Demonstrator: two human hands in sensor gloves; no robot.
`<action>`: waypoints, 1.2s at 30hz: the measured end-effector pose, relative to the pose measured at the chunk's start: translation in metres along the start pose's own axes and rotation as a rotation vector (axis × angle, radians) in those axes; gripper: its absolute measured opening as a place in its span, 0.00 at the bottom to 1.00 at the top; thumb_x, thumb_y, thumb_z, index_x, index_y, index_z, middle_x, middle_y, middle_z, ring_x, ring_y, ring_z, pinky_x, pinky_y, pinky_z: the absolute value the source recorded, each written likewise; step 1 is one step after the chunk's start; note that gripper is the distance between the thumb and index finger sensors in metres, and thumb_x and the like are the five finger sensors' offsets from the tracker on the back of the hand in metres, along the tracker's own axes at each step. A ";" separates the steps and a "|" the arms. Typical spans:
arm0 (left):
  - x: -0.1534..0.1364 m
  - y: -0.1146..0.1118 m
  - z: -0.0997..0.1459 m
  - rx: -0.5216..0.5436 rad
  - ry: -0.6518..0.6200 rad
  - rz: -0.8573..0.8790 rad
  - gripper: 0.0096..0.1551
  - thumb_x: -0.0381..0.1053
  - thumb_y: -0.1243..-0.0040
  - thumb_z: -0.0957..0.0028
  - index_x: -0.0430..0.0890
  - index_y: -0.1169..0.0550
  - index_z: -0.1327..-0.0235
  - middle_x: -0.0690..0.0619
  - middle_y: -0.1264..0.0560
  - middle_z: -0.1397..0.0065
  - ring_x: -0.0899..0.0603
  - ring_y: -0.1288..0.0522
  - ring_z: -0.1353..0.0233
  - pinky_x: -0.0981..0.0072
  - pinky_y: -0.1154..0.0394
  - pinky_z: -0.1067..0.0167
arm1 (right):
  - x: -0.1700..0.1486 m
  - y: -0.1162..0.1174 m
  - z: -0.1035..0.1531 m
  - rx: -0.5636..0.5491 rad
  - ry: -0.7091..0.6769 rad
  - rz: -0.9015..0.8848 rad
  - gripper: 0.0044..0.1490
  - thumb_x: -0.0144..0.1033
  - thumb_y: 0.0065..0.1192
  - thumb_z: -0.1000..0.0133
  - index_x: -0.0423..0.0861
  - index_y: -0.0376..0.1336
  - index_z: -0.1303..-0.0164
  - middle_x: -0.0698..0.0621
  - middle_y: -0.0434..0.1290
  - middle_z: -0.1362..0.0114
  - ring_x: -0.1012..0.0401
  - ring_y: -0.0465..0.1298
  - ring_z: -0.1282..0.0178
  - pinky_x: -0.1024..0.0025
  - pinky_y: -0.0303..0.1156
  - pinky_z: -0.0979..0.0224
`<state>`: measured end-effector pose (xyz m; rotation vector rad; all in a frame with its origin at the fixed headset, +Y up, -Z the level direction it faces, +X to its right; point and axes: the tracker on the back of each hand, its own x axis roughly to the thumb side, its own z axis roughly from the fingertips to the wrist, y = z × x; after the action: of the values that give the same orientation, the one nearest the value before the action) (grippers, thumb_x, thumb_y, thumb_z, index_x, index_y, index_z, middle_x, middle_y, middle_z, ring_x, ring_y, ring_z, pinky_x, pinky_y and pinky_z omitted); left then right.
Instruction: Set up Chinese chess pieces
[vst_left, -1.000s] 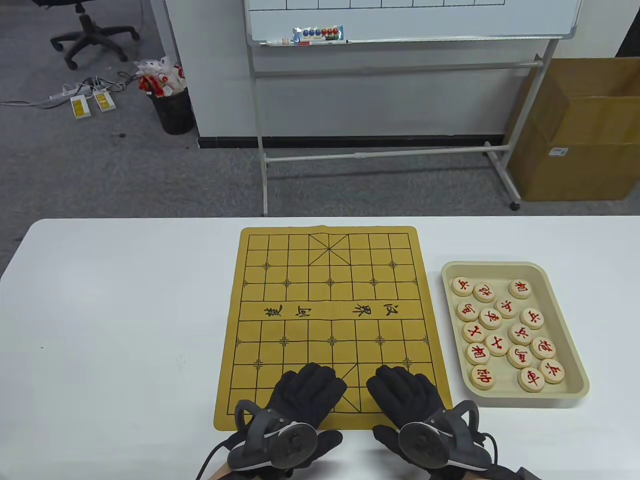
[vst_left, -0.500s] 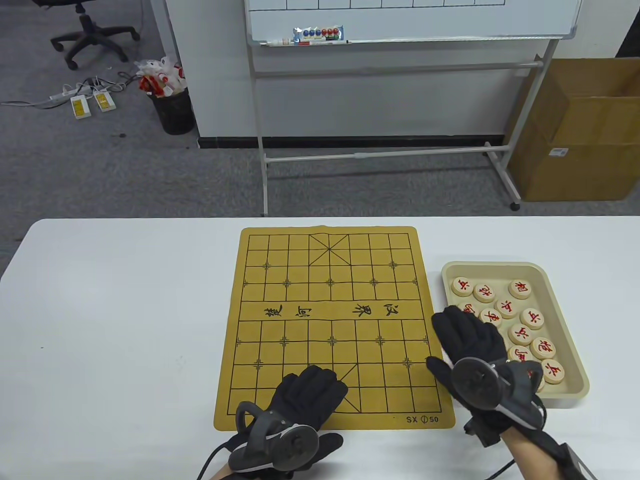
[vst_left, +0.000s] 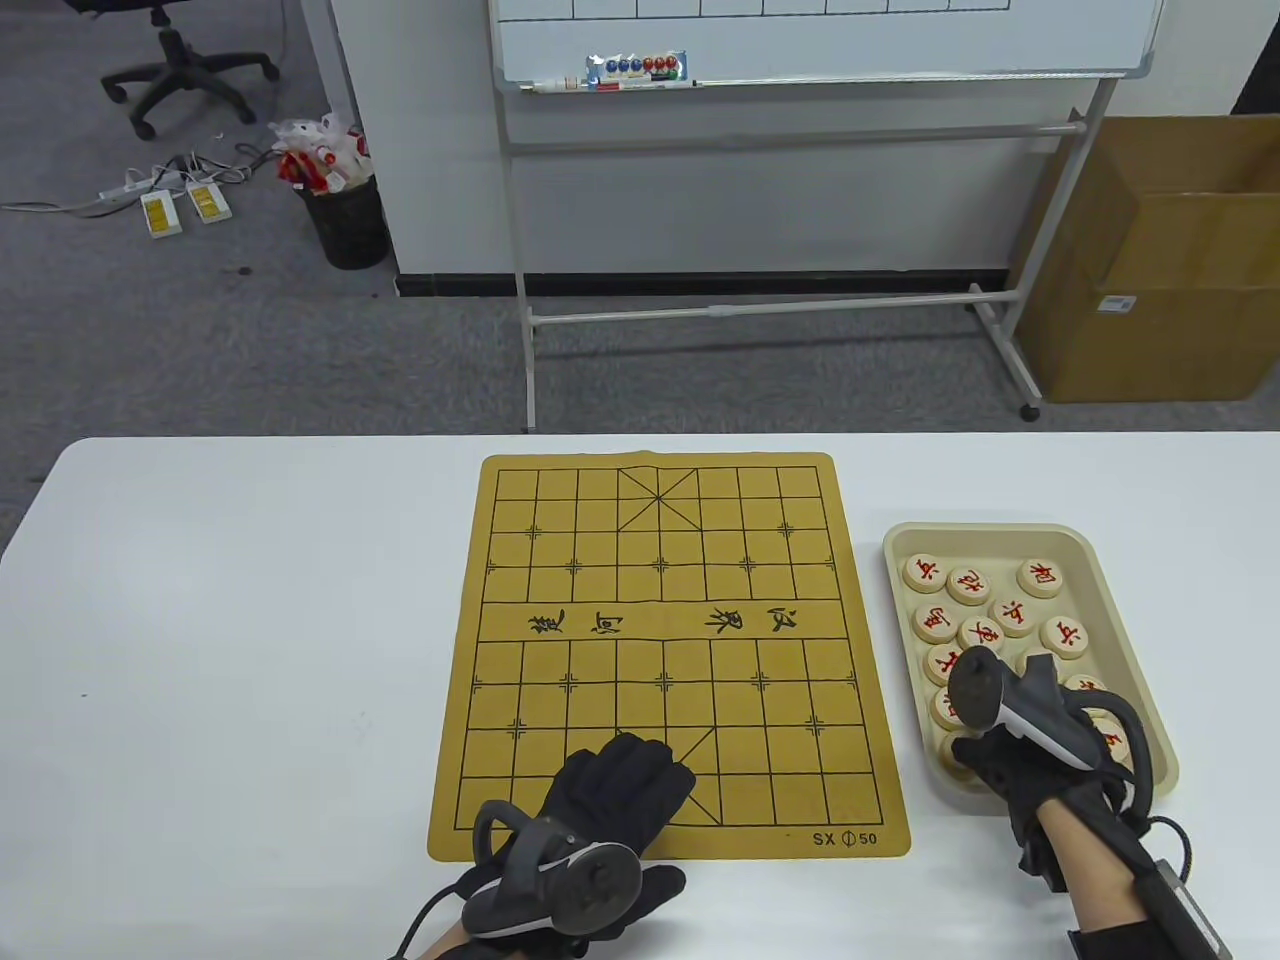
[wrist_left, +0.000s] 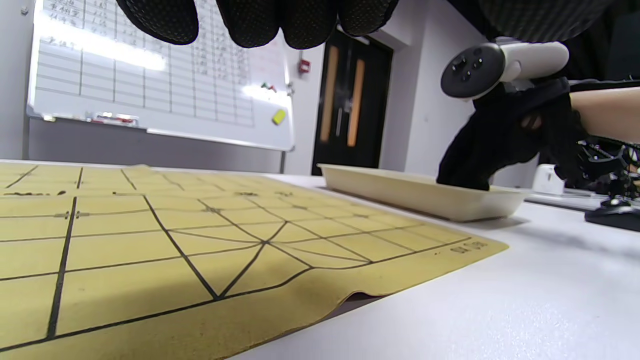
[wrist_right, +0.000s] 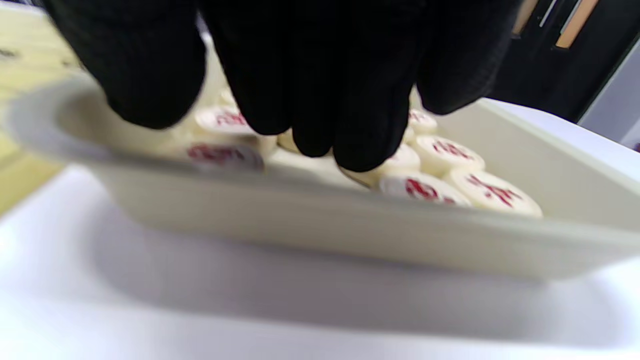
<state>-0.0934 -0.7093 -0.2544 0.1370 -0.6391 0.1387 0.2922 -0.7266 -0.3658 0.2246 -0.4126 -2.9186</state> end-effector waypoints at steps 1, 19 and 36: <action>0.000 0.000 0.000 0.001 0.003 0.002 0.51 0.71 0.50 0.59 0.54 0.45 0.21 0.49 0.46 0.15 0.38 0.45 0.15 0.35 0.41 0.24 | 0.001 0.002 -0.001 0.001 0.005 0.002 0.43 0.59 0.65 0.51 0.44 0.70 0.31 0.43 0.78 0.29 0.49 0.82 0.35 0.44 0.69 0.25; -0.002 0.000 0.000 0.006 0.013 0.008 0.51 0.70 0.50 0.58 0.54 0.45 0.21 0.49 0.46 0.15 0.38 0.45 0.15 0.35 0.41 0.24 | 0.006 0.009 -0.007 0.069 0.072 -0.127 0.50 0.50 0.75 0.53 0.38 0.63 0.23 0.41 0.74 0.28 0.49 0.78 0.35 0.39 0.62 0.21; 0.004 -0.001 -0.003 0.011 0.001 0.007 0.50 0.69 0.49 0.58 0.54 0.45 0.21 0.49 0.45 0.15 0.38 0.43 0.15 0.38 0.40 0.23 | -0.003 -0.038 0.040 -0.164 -0.068 -0.318 0.34 0.48 0.72 0.51 0.47 0.67 0.36 0.48 0.79 0.36 0.53 0.82 0.42 0.43 0.67 0.24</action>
<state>-0.0883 -0.7090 -0.2539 0.1452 -0.6383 0.1486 0.2818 -0.6797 -0.3380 0.1819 -0.1561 -3.2588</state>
